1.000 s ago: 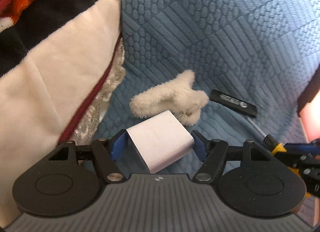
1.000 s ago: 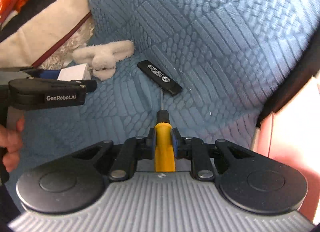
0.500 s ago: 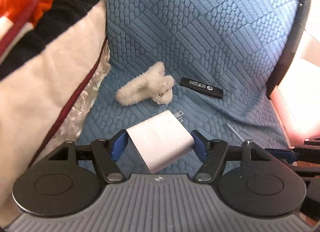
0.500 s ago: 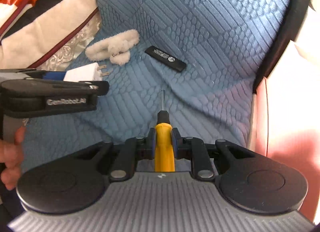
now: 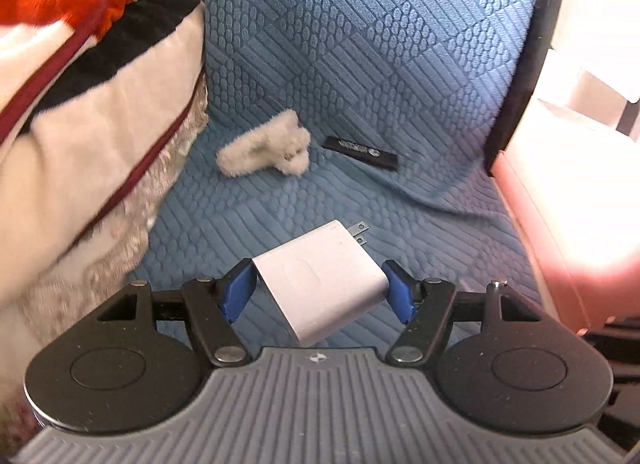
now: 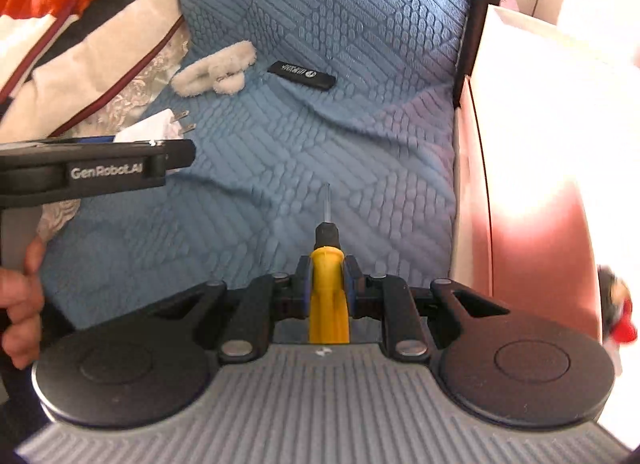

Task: Organize rigid objects
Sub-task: 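Carry the white charger with the left tool while the right carries the screwdriver over the box, then open both grippers to drop the charger and screwdriver into the box, then withdraw both tools from the box toward the fluffy toy and USB stick, then close the left gripper on the white fluffy toy while the right grasps the black USB stick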

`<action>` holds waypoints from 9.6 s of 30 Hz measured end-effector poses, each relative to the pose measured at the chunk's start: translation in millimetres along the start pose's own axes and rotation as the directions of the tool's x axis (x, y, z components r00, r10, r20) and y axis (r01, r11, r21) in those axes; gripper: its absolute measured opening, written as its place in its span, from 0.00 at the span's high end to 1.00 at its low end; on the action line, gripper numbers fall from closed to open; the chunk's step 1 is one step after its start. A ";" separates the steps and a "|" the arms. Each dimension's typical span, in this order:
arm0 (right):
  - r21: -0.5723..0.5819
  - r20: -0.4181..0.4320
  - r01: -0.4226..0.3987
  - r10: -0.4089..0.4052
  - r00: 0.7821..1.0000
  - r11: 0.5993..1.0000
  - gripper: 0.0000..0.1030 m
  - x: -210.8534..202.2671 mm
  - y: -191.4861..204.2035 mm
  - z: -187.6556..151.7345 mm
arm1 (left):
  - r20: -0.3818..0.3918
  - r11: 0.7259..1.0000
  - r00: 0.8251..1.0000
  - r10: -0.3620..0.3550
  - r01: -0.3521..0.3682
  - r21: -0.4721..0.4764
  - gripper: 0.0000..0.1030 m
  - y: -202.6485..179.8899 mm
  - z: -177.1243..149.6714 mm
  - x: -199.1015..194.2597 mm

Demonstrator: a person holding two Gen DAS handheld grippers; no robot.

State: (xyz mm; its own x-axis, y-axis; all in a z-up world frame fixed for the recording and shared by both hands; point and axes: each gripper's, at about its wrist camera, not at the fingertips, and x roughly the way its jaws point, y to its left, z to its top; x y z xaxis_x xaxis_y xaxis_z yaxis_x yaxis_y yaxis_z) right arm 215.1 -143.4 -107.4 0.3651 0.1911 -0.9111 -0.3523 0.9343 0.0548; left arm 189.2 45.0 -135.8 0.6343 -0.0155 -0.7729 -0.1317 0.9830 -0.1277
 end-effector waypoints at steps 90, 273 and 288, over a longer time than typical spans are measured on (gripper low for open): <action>0.043 0.291 0.006 -0.019 0.957 0.999 0.78 -189.5 -103.2 58.7 | 0.124 0.944 0.936 -0.329 0.326 0.047 0.29 -131.5 85.5 -111.4; -0.168 0.170 -0.138 0.166 0.971 0.976 0.51 110.9 -16.8 150.5 | -0.016 0.853 0.971 -0.238 0.201 -0.481 0.28 77.9 98.4 120.5; -0.180 0.120 -0.101 0.124 0.985 0.978 0.66 142.0 -7.2 156.2 | -0.025 0.872 0.981 -0.195 0.161 -0.461 0.28 76.5 101.8 130.4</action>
State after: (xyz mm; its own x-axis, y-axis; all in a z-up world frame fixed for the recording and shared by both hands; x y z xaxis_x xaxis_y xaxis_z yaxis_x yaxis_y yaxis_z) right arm 404.1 -75.9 -173.4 0.4191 0.3403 -0.8417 -0.5369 0.8405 0.0725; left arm 339.4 136.8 -183.0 0.6284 -0.2112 -0.7487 -0.3641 0.7707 -0.5229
